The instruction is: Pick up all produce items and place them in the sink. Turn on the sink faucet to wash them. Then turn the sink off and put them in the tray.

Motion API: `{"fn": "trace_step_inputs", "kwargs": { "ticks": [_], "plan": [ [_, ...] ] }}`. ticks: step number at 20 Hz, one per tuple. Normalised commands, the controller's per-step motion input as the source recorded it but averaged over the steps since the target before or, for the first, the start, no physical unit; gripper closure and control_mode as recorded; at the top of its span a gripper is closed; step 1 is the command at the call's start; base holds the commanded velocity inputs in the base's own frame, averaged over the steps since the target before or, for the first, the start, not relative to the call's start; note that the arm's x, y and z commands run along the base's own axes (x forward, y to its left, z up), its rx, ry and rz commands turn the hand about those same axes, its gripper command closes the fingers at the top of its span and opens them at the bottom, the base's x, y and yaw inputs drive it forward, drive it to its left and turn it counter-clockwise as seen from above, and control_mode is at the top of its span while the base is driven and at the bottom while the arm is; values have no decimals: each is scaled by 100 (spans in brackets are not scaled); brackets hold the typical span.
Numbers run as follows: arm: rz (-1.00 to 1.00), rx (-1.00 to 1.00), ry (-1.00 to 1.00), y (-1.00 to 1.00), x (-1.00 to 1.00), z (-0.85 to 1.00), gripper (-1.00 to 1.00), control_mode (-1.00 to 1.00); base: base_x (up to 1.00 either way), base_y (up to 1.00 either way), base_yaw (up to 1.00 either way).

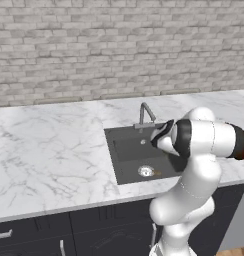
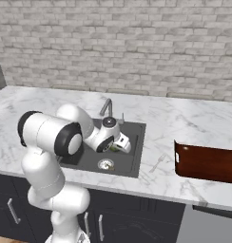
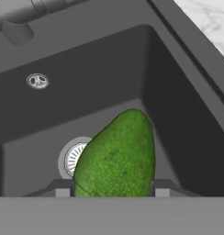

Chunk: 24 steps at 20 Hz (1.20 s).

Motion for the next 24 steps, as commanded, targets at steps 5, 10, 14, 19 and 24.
{"fn": "trace_step_inputs", "kwargs": {
  "ticks": [5, 10, 14, 19, 24],
  "plan": [
    [0, 0, 1, 0, 15, -33, 100, -100, 0, 0, 0],
    [0, 1, 2, 0, 14, -25, 100, -100, 0, 0, 0],
    [1, 0, 3, 0, 11, -27, 100, -100, 0, 0, 0],
    [0, 0, 9, 2, 2, -22, 100, -100, 0, 0, 0],
    [0, 0, 9, 3, 9, -20, 100, -100, 0, 0, 0]
  ]
}}
